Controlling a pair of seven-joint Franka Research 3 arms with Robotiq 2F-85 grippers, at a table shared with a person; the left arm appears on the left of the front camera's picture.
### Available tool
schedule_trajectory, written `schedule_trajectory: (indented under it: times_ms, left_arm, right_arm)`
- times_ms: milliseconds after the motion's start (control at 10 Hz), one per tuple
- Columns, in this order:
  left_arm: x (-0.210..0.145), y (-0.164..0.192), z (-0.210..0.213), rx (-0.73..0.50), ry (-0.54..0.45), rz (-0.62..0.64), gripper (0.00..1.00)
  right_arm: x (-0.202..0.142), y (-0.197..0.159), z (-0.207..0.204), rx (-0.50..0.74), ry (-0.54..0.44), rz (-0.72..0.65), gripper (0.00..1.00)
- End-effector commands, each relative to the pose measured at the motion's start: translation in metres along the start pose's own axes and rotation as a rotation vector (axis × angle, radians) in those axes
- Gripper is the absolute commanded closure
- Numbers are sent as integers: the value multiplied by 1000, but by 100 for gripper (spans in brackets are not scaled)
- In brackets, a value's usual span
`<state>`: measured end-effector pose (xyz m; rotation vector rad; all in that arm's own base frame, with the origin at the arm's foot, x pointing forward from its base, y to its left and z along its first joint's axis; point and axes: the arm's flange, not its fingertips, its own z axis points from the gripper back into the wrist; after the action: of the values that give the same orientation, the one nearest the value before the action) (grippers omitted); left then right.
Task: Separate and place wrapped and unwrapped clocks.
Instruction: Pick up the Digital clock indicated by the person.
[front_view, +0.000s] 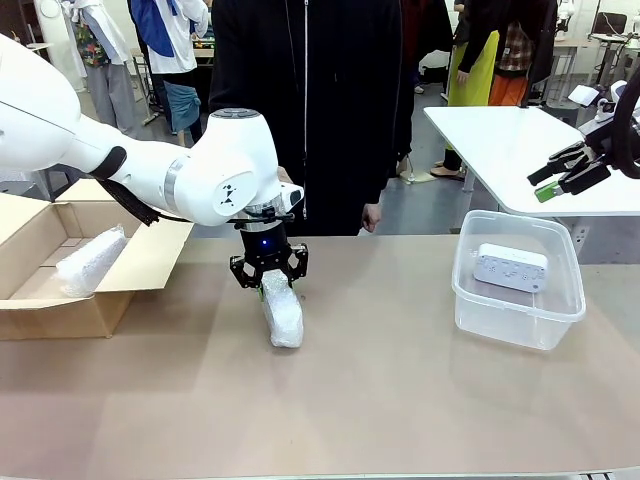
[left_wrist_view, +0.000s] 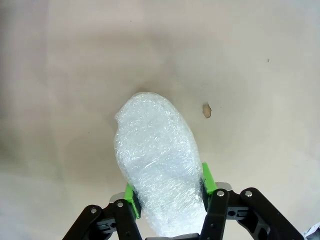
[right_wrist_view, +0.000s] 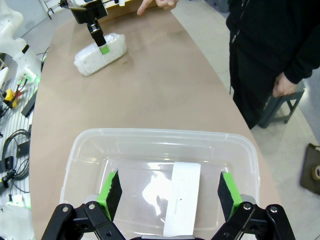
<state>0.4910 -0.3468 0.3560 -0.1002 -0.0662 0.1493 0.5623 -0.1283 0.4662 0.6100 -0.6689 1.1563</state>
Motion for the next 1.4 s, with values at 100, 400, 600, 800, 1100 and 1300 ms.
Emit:
schedule_trajectory:
  times_ms: [100,400,600,800,1100,1300]
  left_arm:
    - [2,2,1,-3,-28,-16,100]
    - [3,3,20,-51,-39,-65,63]
    - [6,6,38,-72,-58,-112,83]
    - [8,8,56,-84,-71,-156,100]
    - [9,19,93,-105,-73,-253,100]
    - [11,31,118,-91,-85,-282,65]
  right_arm:
    - [0,1,0,1,-1,-1,0]
    - [0,1,0,1,-1,-1,0]
    - [0,1,0,1,-1,-1,0]
    - [0,1,0,1,-1,-1,0]
    - [0,1,0,1,-1,-1,0]
    - [0,1,0,1,-1,-1,0]
